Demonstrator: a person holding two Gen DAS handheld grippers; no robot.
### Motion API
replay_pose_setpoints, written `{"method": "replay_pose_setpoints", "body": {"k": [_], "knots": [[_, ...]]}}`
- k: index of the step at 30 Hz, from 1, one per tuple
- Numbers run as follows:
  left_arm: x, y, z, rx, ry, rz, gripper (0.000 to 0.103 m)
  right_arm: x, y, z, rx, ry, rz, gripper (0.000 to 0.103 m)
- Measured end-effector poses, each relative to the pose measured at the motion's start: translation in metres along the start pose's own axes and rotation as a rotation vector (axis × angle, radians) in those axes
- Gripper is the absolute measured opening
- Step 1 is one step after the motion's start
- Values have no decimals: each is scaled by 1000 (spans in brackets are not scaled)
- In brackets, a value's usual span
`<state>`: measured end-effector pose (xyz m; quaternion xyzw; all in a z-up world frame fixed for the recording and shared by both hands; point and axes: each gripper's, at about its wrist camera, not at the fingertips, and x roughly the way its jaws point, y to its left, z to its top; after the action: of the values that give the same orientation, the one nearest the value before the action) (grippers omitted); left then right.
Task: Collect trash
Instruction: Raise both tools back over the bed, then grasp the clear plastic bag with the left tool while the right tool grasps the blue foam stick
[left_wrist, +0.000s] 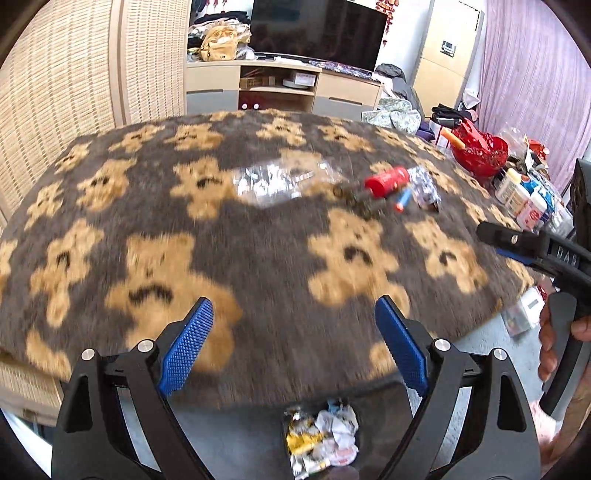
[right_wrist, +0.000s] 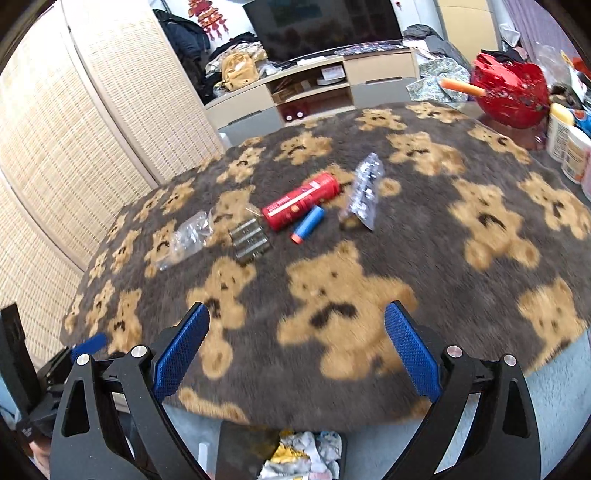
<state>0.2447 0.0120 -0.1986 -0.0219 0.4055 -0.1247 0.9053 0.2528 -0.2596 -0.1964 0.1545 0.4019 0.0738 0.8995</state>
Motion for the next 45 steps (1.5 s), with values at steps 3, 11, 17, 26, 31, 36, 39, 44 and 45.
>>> {"method": "replay_pose_setpoints", "body": {"k": [3,11,17,26,31,36,39,44,45], "knots": [[12,2,15,14,-4,-1,80,14,5,7,-15,6,-6,91],[44,6,44,33,-7,2,75,50,9,29,-13,16,3,50],[72,5,63,68,-4,-5,67,81,11,43,-19,41,-22,33],[119,0,84,113,25,-20,58,115,2,53,-6,80,-53,33],[137,1,90,118,42,-21,51,127,5,59,-20,70,-59,32],[142,-1,94,123,47,-25,42,134,6,66,-35,62,-88,30],[141,-3,91,134,52,-21,36,133,5,64,-49,65,-111,15],[134,-4,84,132,67,-33,16,124,2,56,-51,73,-96,13],[131,-6,81,136,71,-30,11,120,2,52,-54,78,-94,13]]}}
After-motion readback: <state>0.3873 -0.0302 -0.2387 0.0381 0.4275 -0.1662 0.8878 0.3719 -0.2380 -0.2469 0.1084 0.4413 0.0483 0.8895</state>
